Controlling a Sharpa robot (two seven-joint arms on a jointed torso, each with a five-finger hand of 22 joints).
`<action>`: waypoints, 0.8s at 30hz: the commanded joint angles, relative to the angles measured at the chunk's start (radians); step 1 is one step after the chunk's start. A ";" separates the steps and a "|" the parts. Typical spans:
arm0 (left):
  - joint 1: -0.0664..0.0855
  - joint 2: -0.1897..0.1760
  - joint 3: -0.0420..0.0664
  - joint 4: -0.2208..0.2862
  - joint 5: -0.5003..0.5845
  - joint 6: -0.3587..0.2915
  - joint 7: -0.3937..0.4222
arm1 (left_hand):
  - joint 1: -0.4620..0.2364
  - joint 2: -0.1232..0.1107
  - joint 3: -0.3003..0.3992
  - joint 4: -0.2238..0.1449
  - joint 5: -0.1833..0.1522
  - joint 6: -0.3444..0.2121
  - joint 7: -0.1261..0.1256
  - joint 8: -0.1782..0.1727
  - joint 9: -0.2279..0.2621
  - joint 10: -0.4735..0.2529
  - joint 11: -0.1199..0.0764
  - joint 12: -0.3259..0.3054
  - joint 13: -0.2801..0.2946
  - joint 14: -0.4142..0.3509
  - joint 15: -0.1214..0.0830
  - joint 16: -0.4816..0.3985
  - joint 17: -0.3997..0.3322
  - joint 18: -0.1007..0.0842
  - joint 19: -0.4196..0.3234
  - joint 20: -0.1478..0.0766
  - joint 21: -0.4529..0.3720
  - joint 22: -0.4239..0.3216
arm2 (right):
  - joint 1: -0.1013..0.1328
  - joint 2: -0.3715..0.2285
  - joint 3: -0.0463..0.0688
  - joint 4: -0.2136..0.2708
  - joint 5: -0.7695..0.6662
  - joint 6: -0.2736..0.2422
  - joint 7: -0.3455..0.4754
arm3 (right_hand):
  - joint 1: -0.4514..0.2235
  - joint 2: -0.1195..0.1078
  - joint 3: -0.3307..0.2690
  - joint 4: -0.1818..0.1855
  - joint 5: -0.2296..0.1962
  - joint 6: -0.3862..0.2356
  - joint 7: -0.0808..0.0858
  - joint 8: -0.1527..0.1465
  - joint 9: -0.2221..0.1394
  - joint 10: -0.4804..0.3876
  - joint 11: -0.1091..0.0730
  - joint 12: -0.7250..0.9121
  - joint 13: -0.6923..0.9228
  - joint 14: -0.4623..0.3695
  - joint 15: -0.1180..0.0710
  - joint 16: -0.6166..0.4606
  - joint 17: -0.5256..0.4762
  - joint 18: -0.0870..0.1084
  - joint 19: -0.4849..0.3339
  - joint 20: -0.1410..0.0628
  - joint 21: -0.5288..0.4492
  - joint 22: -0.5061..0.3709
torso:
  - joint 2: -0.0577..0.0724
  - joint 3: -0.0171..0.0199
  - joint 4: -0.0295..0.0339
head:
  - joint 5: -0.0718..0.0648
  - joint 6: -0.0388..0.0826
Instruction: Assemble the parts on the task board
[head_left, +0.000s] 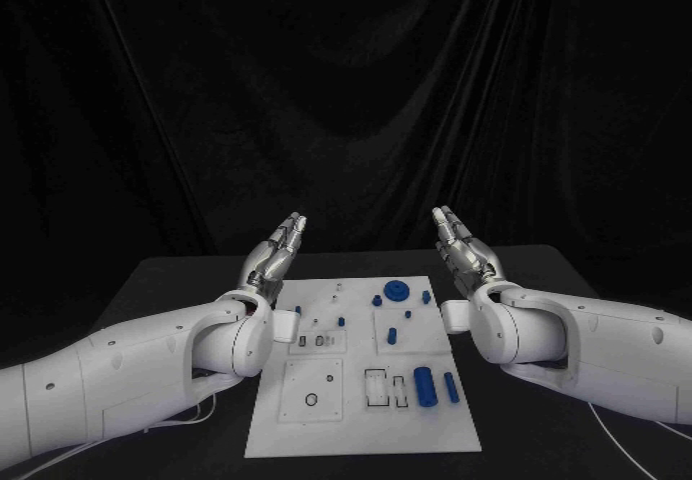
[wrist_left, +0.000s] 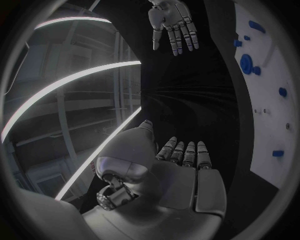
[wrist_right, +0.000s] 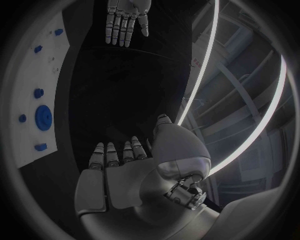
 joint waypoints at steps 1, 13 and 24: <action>0.023 0.009 -0.015 -0.017 0.041 0.233 0.112 | 0.006 0.002 -0.012 0.012 0.014 0.014 -0.003 0.009 0.008 0.007 -0.017 -0.014 -0.011 -0.011 -0.084 -0.009 -0.007 -0.029 -0.003 -0.029 -0.017 -0.011 | 0.011 0.000 -0.007 -0.002 0.103 0.092 0.030 | 0.027 0.005 -0.010 0.005 0.020 -0.001 -0.004 0.006 0.012 0.017 -0.008 -0.011 -0.005 0.000 -0.260 -0.008 -0.013 -0.021 -0.002 -0.148 -0.017 -0.009 | 0.001 -0.0001 0.0001 | 0.000 0.000; 0.092 0.034 -0.086 -0.070 0.083 0.496 0.210 | 0.008 0.000 -0.017 0.012 0.010 0.018 -0.004 0.010 0.009 0.007 -0.018 -0.014 -0.011 -0.011 -0.082 -0.009 -0.007 -0.024 -0.003 -0.021 -0.017 -0.011 | 0.013 0.000 -0.010 -0.003 0.107 0.095 0.031 | 0.044 0.000 -0.016 0.005 0.017 0.011 0.020 0.008 0.013 0.019 0.022 -0.009 -0.004 0.000 -0.234 -0.008 -0.013 -0.017 -0.002 -0.122 -0.017 -0.009 | 0.001 -0.0001 0.0001 | 0.000 0.000; 0.094 -0.002 -0.091 -0.104 0.034 0.602 0.178 | 0.027 0.003 -0.022 0.012 0.011 0.038 0.004 0.013 0.011 0.007 -0.010 -0.014 -0.011 -0.011 -0.064 -0.009 -0.007 -0.011 -0.003 0.009 -0.017 -0.011 | 0.013 0.000 -0.010 -0.040 0.075 0.214 -0.015 | 0.071 -0.001 -0.019 0.003 0.019 0.014 0.041 0.008 0.014 0.021 0.082 -0.003 -0.001 0.000 -0.148 -0.008 -0.013 -0.024 -0.002 -0.050 -0.017 -0.009 | 0.000 -0.0003 0.0008 | -0.009 -0.052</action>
